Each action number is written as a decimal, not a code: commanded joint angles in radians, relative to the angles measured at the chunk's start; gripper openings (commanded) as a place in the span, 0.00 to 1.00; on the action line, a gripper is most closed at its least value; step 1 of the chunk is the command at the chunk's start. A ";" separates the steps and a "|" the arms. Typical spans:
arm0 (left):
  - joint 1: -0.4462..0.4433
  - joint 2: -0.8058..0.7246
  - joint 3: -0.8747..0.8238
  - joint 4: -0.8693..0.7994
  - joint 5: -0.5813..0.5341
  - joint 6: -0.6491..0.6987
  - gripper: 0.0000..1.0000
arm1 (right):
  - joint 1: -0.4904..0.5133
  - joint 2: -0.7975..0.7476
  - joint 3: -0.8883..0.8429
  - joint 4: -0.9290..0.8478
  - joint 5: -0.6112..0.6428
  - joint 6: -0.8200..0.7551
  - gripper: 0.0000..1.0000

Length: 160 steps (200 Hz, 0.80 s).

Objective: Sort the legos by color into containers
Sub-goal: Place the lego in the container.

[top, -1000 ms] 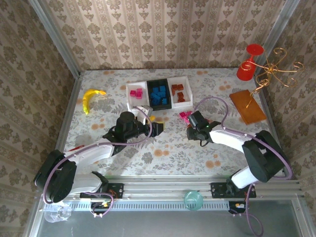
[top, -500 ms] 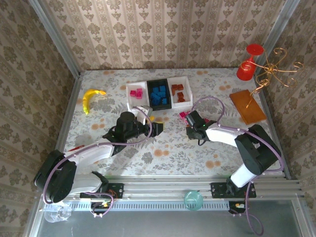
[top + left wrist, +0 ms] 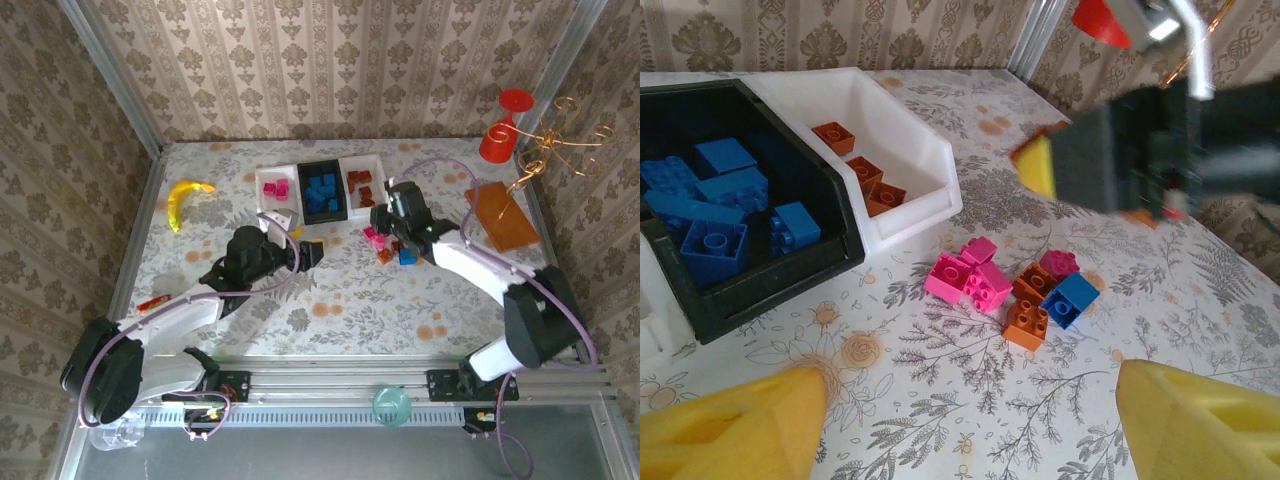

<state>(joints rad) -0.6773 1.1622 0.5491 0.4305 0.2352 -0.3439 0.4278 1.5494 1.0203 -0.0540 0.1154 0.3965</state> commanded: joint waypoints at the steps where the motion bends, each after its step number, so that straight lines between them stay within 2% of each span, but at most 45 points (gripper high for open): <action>1: 0.007 -0.021 0.000 -0.055 -0.001 0.015 0.78 | -0.021 0.139 0.126 0.048 0.006 0.003 0.27; 41: 0.008 -0.012 0.039 -0.122 0.042 0.033 0.78 | -0.043 0.396 0.395 -0.029 0.131 -0.070 0.29; 77: 0.010 -0.022 0.037 -0.123 0.041 0.033 0.78 | -0.049 0.539 0.561 -0.096 0.223 -0.138 0.31; 120: 0.011 -0.029 0.032 -0.126 0.038 0.034 0.78 | -0.053 0.585 0.632 -0.141 0.280 -0.192 0.39; 160: 0.020 -0.047 0.022 -0.150 0.028 0.048 0.78 | -0.052 0.465 0.540 -0.135 0.217 -0.170 0.51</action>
<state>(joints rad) -0.6716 1.1542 0.5591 0.3176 0.2619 -0.3347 0.3794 2.1189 1.6119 -0.1654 0.3374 0.2256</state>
